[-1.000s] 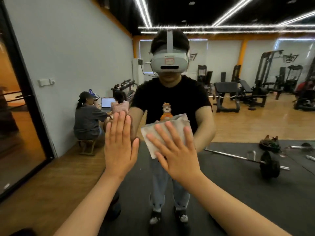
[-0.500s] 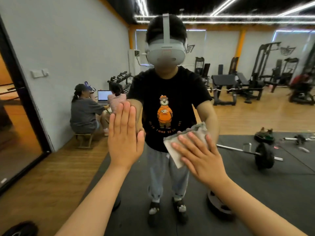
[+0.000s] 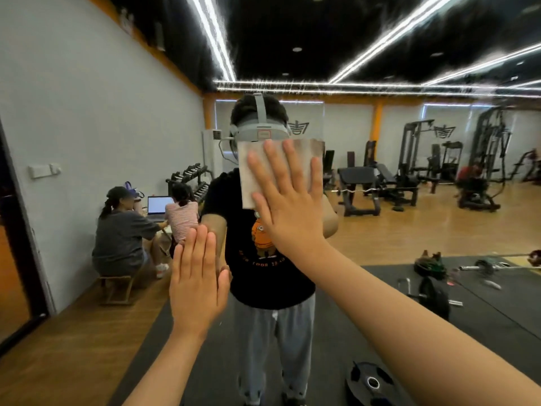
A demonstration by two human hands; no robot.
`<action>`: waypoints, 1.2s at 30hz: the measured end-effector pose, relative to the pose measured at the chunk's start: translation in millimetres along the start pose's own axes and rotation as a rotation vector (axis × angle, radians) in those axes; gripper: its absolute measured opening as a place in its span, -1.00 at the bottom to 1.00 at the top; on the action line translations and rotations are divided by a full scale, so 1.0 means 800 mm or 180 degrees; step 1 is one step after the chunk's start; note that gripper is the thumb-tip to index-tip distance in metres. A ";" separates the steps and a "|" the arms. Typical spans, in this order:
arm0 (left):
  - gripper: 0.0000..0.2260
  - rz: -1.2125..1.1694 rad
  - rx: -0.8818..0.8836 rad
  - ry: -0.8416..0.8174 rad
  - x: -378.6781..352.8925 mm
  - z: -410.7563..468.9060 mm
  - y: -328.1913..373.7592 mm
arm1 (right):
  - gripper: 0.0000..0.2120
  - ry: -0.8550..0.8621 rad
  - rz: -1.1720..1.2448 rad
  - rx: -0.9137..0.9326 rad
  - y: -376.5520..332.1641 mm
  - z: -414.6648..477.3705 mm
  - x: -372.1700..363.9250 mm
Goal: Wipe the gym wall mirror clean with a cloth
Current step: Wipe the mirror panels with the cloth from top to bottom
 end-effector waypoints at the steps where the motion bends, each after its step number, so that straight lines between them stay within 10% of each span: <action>1: -0.36 -0.0008 -0.0002 0.0001 0.001 0.001 0.000 | -0.48 -0.0026 -0.0007 0.0087 -0.005 -0.007 -0.003; 36: -0.39 -0.0584 0.0661 0.0666 -0.017 -0.115 0.003 | -0.45 0.0107 -0.0474 0.1693 -0.070 -0.128 -0.060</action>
Point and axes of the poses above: each hand's wrist, its own z-axis towards the middle knuckle, its own x-axis out of the back of the hand, y = z × x, the point moved 6 cm from there along z, towards the middle knuckle, and after that the axes turned 1 degree about -z, right-handed, at the moved point
